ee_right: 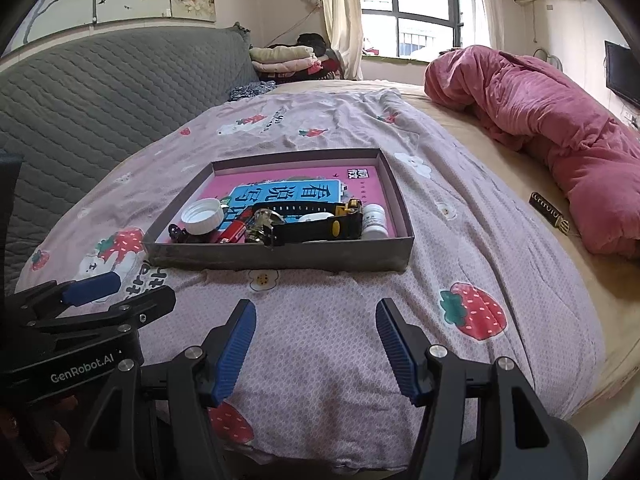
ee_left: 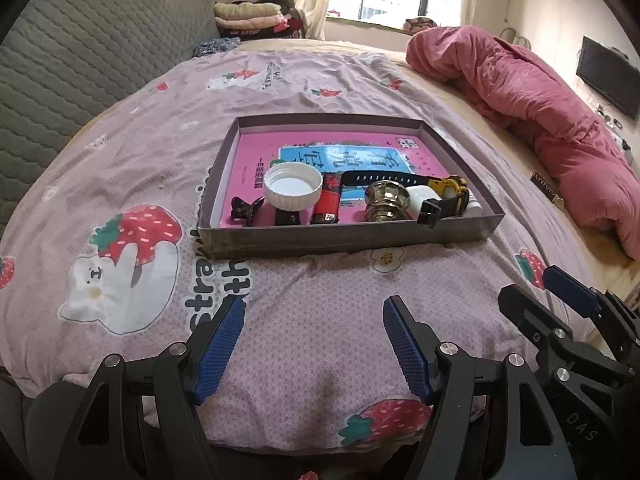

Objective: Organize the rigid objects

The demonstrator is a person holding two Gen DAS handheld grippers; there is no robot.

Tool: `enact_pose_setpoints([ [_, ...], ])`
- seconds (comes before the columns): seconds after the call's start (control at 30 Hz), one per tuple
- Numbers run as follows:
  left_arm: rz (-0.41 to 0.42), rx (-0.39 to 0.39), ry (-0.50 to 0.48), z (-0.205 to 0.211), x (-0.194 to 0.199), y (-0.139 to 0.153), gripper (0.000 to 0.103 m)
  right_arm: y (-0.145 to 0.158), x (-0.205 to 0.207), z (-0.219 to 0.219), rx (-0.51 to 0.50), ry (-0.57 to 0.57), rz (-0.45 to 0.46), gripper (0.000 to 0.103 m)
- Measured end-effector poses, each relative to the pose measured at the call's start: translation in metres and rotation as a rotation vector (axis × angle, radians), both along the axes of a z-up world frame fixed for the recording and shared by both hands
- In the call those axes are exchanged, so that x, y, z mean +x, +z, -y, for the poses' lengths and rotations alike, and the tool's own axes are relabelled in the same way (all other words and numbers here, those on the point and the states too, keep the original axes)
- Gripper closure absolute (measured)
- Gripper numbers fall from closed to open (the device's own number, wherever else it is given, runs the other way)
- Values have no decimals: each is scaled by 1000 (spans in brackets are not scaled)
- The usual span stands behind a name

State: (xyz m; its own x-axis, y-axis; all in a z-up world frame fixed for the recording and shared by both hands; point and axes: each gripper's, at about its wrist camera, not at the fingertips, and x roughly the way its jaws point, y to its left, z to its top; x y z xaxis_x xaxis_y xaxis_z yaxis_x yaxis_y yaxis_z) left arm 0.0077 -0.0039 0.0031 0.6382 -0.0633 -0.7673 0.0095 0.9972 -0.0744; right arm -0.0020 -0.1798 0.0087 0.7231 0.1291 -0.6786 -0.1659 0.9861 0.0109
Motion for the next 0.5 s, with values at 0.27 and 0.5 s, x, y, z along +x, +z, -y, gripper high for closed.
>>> enact_pose_setpoints([
  [0.27, -29, 13, 10, -3, 7, -9, 30, -10, 4, -13, -57, 27, -18, 41],
  [0.5, -31, 15, 0, -1, 8, -10, 30, -11, 4, -15, -59, 41, -14, 41],
])
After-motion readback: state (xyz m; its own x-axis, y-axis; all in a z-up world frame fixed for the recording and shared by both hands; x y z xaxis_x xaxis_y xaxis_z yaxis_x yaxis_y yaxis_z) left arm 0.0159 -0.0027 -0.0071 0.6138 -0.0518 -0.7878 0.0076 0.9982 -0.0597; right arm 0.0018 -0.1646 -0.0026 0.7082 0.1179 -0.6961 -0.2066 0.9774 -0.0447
